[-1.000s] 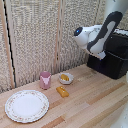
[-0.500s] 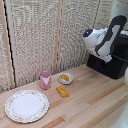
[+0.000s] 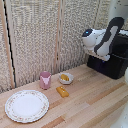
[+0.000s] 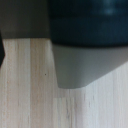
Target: Please go towards the air fryer and gently seize its handle using your gripper. Slowly reveal the interior of the air fryer by pulling the handle outward. Head to the bowl filled with hot dogs and firmly but gently grasp it. Carefully place it inside the now-open air fryer.
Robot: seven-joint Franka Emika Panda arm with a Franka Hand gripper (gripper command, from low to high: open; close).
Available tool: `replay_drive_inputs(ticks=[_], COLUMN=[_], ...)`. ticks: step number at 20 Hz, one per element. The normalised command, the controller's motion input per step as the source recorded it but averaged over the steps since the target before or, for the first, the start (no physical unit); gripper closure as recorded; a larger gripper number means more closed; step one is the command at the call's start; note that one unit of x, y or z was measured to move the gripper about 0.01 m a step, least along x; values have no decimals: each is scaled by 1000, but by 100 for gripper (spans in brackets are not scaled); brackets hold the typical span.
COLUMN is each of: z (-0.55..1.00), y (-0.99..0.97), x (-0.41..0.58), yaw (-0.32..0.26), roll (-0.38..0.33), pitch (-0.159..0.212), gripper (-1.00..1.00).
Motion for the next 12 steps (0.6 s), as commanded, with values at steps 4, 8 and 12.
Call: replay_drive_inputs(ticks=[4, 8, 12], z=[313, 17, 32], y=[-236, 0, 306], x=[41, -14, 5], yaw=[127, -15, -96], roll=[6, 0, 33], pitch=[120, 8, 10], gripper=[100, 100, 100])
